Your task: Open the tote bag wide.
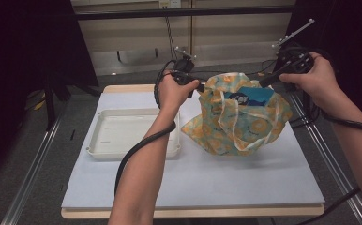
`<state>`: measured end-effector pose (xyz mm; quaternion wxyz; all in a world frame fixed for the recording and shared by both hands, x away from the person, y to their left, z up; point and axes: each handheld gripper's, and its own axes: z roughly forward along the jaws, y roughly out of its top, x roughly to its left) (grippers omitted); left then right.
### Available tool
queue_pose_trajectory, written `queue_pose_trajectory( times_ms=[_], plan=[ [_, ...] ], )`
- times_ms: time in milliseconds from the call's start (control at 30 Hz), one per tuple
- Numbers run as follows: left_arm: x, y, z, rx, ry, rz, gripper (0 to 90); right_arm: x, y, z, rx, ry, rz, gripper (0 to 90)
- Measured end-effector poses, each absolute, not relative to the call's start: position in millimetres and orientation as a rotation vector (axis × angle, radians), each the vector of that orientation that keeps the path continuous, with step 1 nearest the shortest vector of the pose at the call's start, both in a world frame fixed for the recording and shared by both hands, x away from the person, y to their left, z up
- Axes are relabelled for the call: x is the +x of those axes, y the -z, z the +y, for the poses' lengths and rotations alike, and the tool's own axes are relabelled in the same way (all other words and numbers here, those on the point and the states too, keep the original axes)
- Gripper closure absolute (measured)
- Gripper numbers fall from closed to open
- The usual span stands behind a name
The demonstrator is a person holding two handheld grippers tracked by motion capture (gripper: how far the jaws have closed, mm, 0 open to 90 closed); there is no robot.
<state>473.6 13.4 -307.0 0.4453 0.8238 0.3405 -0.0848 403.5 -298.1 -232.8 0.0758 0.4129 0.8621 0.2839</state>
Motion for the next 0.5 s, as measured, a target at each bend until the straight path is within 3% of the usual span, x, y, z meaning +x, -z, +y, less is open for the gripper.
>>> queue_pose_trajectory(
  times_ms=[500],
  plan=[
    [472.3,322.2,23.6,2.025,0.269,0.907,90.0,404.0,256.1,-300.8,1.270,-0.799,2.633,90.0]
  ],
)
